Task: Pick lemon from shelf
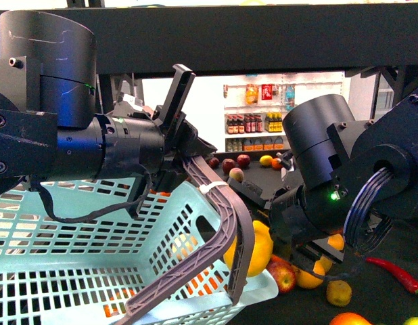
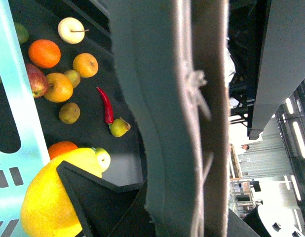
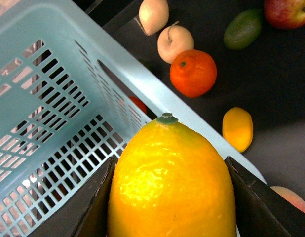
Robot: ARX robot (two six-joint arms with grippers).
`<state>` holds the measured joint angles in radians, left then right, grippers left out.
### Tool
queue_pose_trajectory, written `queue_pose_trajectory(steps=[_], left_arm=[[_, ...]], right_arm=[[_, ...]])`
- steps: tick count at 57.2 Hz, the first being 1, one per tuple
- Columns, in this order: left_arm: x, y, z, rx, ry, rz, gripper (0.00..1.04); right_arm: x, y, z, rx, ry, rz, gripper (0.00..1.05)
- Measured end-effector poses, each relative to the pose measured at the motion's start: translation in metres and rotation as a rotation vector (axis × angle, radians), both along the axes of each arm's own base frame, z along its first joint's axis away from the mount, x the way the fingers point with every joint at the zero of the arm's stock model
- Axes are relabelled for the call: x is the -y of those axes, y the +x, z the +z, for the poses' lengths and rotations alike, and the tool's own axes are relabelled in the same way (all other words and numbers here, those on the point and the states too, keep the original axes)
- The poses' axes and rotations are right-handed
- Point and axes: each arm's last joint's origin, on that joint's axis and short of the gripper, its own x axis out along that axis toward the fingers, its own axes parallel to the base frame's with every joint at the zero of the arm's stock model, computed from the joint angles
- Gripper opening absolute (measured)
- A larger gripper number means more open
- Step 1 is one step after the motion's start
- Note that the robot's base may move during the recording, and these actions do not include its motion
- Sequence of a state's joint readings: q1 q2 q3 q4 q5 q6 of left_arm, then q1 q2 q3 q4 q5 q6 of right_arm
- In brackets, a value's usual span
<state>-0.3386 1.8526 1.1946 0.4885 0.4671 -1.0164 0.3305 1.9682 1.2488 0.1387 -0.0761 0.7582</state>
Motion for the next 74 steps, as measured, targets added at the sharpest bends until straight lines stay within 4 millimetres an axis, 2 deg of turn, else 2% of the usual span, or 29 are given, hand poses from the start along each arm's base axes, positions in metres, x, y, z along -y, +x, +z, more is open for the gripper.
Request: queue_pose_trajectory(steps=[4,16,21,31,41,48,52,61,65,67,74], left_arm=[[0.000,0.000,0.000,0.000,0.000,0.000,0.08],[0.000,0.000,0.000,-0.001,-0.001,-0.001,0.08],[0.000,0.000,0.000,-0.001,-0.002,0.000,0.08],[0.000,0.000,-0.001,-0.003,0.001,0.003,0.08],[0.000,0.000,-0.001,-0.004,0.000,0.003,0.08],[0.000,0.000,-0.001,-0.003,0.002,0.004,0.08],[0.000,0.000,-0.001,-0.003,0.001,0.003,0.08],[0.000,0.000,-0.001,-0.004,0.000,0.001,0.08],[0.000,0.000,-0.001,-0.004,0.000,0.001,0.08],[0.000,0.000,-0.001,-0.004,0.000,0.001,0.08],[0.000,0.000,-0.001,-0.003,0.001,0.004,0.08]], right_arm=[[-0.003,-0.002,-0.001,0.002,0.012,0.022,0.60],[-0.008,-0.005,0.005,0.023,0.034,0.053,0.89],[-0.008,-0.005,0.008,0.037,0.039,0.052,0.99],[-0.002,-0.004,0.013,0.054,0.053,0.044,0.97],[0.027,0.000,0.028,0.106,0.091,-0.004,0.97],[0.062,0.006,0.041,0.169,0.100,-0.080,0.97],[0.082,0.009,0.041,0.195,0.091,-0.115,0.97],[0.125,0.014,0.020,0.200,0.017,-0.179,0.97],[0.146,0.018,-0.005,0.162,-0.033,-0.207,0.97],[0.156,0.019,-0.023,0.135,-0.070,-0.216,0.97],[0.169,0.022,-0.061,0.079,-0.130,-0.206,0.97]])
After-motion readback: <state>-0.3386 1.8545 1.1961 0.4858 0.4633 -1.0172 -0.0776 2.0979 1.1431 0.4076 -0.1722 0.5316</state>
